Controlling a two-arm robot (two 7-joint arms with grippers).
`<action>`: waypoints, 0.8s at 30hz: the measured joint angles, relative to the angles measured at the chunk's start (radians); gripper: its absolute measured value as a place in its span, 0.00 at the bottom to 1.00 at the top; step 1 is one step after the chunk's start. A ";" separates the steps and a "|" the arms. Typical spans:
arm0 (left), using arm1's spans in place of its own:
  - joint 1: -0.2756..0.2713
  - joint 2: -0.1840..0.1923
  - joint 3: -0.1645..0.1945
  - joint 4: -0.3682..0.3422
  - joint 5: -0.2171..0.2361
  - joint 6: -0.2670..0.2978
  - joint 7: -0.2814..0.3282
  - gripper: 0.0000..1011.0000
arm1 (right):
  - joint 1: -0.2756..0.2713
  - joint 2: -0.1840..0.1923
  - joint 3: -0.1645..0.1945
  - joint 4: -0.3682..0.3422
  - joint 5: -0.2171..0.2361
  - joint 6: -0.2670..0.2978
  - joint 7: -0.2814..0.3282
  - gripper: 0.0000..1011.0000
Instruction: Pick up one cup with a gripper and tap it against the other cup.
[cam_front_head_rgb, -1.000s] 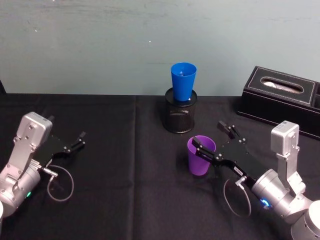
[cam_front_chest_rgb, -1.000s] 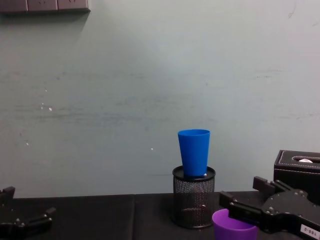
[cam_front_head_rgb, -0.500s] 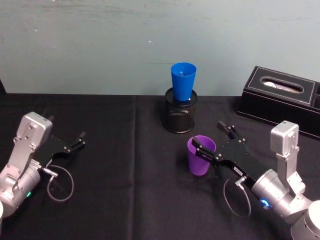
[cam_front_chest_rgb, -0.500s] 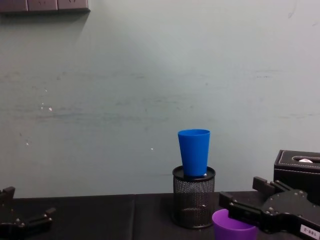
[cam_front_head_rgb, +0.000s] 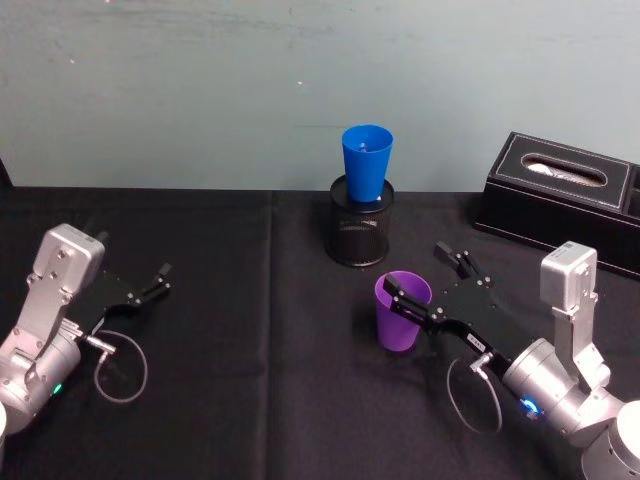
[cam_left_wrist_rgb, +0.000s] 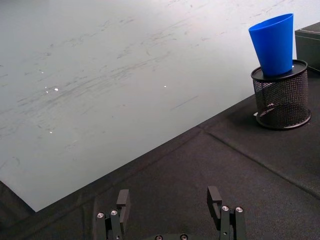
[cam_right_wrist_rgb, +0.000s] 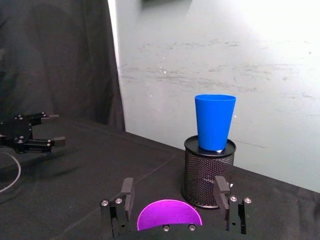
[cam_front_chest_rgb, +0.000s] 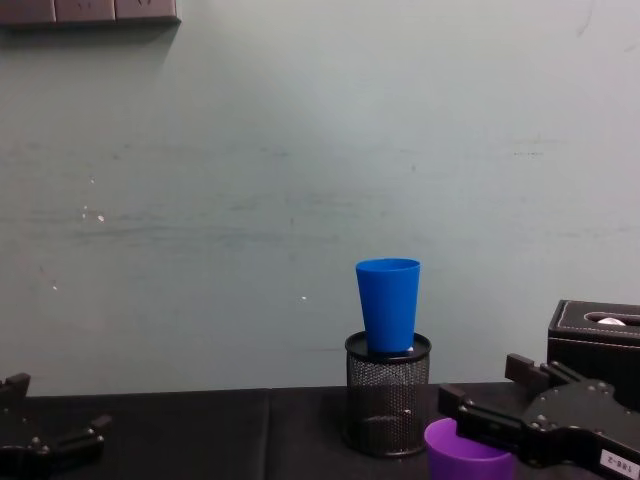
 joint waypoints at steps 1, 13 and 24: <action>0.000 0.000 0.000 0.000 0.000 0.000 0.000 1.00 | 0.000 0.000 0.000 0.000 0.000 0.000 0.000 0.99; 0.000 0.000 0.000 0.000 0.000 0.000 0.000 1.00 | 0.000 0.000 0.000 0.000 0.000 0.000 -0.001 0.99; 0.000 0.000 0.000 0.000 0.000 0.000 0.000 1.00 | -0.001 -0.001 0.002 -0.002 -0.005 0.004 -0.010 0.99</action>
